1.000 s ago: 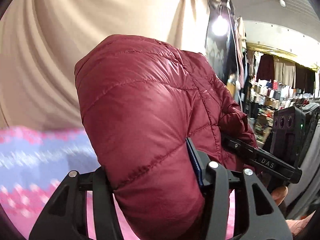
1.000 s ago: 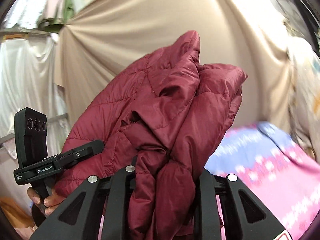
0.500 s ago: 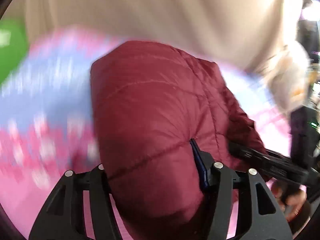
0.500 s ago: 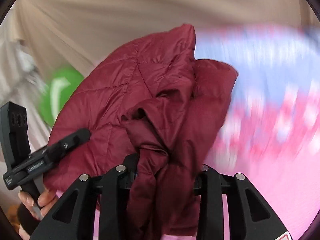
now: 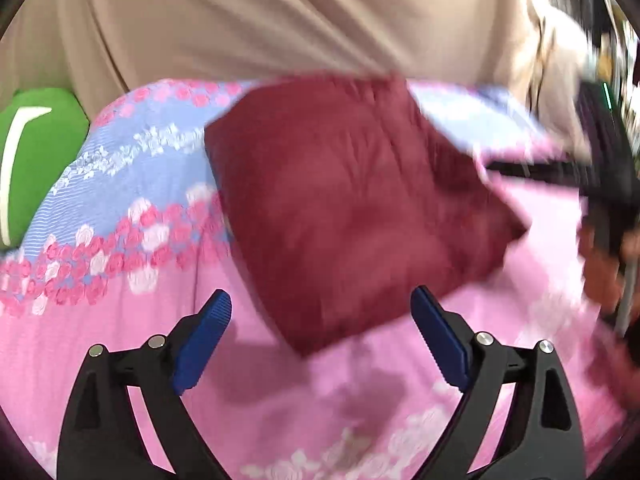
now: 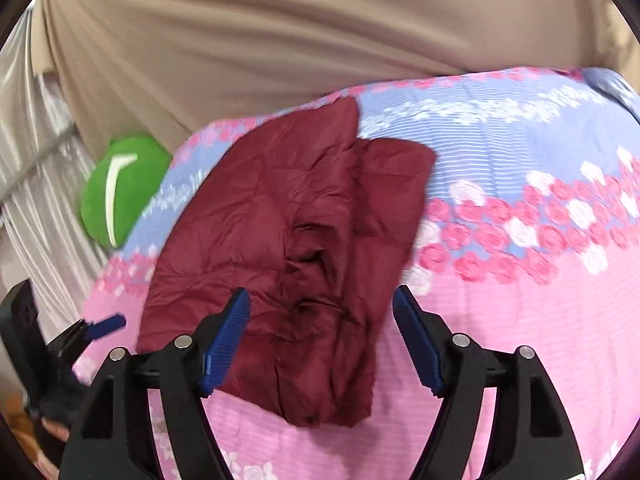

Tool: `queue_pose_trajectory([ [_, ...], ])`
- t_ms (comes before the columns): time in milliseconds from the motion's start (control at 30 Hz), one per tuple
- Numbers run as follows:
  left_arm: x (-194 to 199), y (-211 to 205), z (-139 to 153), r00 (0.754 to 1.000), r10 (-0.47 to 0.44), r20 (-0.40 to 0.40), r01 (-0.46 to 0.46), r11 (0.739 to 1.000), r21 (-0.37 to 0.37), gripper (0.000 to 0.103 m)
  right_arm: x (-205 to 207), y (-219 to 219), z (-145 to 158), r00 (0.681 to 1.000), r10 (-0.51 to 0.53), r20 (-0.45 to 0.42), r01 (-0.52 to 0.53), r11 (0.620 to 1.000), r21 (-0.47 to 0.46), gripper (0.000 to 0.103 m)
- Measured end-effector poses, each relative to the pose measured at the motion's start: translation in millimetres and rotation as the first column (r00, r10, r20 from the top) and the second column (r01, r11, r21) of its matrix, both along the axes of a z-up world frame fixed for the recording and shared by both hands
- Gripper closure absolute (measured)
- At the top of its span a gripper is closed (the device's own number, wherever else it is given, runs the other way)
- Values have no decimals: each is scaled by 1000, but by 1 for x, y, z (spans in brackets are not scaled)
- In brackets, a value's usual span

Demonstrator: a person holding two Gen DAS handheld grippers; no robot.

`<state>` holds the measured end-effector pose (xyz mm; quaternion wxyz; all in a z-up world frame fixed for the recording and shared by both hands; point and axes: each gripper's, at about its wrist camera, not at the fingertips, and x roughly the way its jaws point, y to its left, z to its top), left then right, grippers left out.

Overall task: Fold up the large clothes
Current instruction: 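Set the folded jacket down on the sheet and open both tools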

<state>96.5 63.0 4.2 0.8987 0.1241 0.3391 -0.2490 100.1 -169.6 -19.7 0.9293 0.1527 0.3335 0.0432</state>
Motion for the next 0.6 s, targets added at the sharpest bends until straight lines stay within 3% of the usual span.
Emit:
queue_pose_trajectory([
  [33, -3, -1, -7, 1000, 12, 8, -12, 999, 33, 21, 15, 10, -5, 1000, 0, -21, -1, 1000, -31, 40],
  [67, -2, 0, -13, 999, 35, 19, -36, 998, 59, 39, 28, 18, -10, 999, -2, -47, 0, 998, -59, 77],
  [133, 5, 7, -16, 997, 74, -2, -74, 996, 43, 60, 40, 22, -9, 997, -20, -73, 13, 996, -93, 94],
  [200, 13, 17, -11, 992, 114, -45, -115, 993, -19, 61, 33, 19, 6, 1000, -21, -10, 21, 999, -46, 97],
  [267, 19, 19, -16, 988, 137, -75, -139, 990, -19, 61, 22, 15, 14, 998, -53, 32, 55, 997, -49, 97],
  [433, 27, 6, -46, 972, 193, -133, -186, 981, 61, 61, 38, 15, -45, 987, -106, -117, 85, 981, -173, 95],
  [500, 27, 7, -47, 967, 218, -133, -212, 975, 57, 61, 37, 18, -44, 984, -124, -129, 96, 974, -206, 94],
  [600, 18, 9, -40, 961, 248, -122, -239, 967, 82, 61, 22, 14, -25, 982, -147, -116, 126, 977, -170, 93],
])
